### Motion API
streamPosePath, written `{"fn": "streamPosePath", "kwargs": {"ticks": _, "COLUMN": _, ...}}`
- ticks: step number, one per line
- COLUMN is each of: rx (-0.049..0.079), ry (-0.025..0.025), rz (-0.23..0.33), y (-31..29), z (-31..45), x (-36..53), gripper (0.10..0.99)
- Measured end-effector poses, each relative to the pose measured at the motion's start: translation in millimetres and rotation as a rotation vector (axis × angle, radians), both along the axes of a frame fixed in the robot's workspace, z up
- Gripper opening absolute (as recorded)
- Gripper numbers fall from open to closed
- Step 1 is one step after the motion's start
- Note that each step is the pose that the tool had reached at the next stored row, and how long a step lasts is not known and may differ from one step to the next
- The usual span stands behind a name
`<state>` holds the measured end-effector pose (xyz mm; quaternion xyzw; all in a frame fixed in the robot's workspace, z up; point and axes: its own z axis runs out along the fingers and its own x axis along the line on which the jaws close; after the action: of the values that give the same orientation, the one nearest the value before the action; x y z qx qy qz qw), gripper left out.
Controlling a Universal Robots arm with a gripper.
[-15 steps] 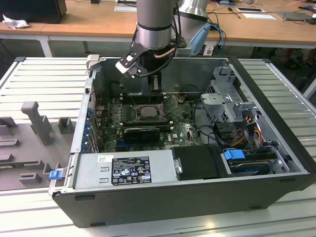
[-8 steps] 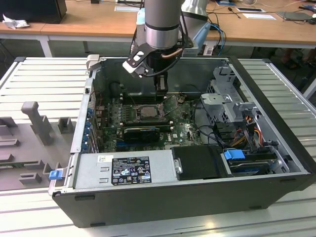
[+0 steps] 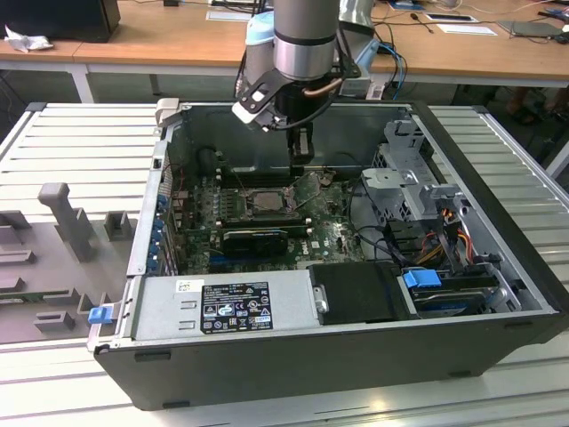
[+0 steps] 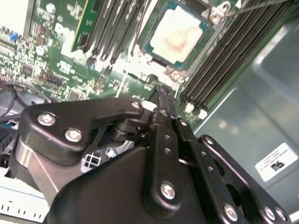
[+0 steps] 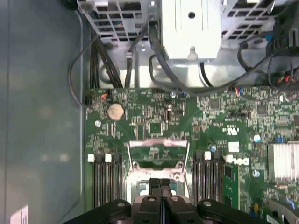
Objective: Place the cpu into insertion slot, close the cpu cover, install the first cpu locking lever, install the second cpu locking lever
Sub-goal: 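Close the cpu cover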
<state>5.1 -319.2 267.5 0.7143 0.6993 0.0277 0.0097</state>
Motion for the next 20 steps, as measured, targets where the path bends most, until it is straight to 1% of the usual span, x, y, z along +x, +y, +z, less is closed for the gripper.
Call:
{"fn": "streamPosePath", "kwargs": {"ticks": 5, "rx": 0.0, "ry": 0.0, "rz": 0.0, "y": 0.0, "z": -0.1, "x": 12.9, "gripper": 0.106}}
{"fn": "streamPosePath", "kwargs": {"ticks": 6, "rx": 0.0, "ry": 0.0, "rz": 0.005, "y": 0.0, "z": -0.5, "x": 18.7, "gripper": 0.106}}
{"fn": "streamPosePath", "kwargs": {"ticks": 13, "rx": 0.0, "ry": 0.0004, "rz": 0.037, "y": 0.0, "z": -3.3, "x": 38.3, "gripper": 0.106}}
{"fn": "streamPosePath", "kwargs": {"ticks": 15, "rx": 0.0, "ry": 0.0024, "rz": 0.037, "y": 0.0, "z": -6.3, "x": 48.0, "gripper": 0.106}}
{"fn": "streamPosePath", "kwargs": {"ticks": 16, "rx": 0.0, "ry": 0.0027, "rz": 0.037, "y": 0.0, "z": -7.8, "x": 50.8, "gripper": 0.106}}
{"fn": "streamPosePath", "kwargs": {"ticks": 20, "rx": 0.0, "ry": 0.003, "rz": 0.037, "y": 0.0, "z": -15.8, "x": 58.0, "gripper": 0.106}}
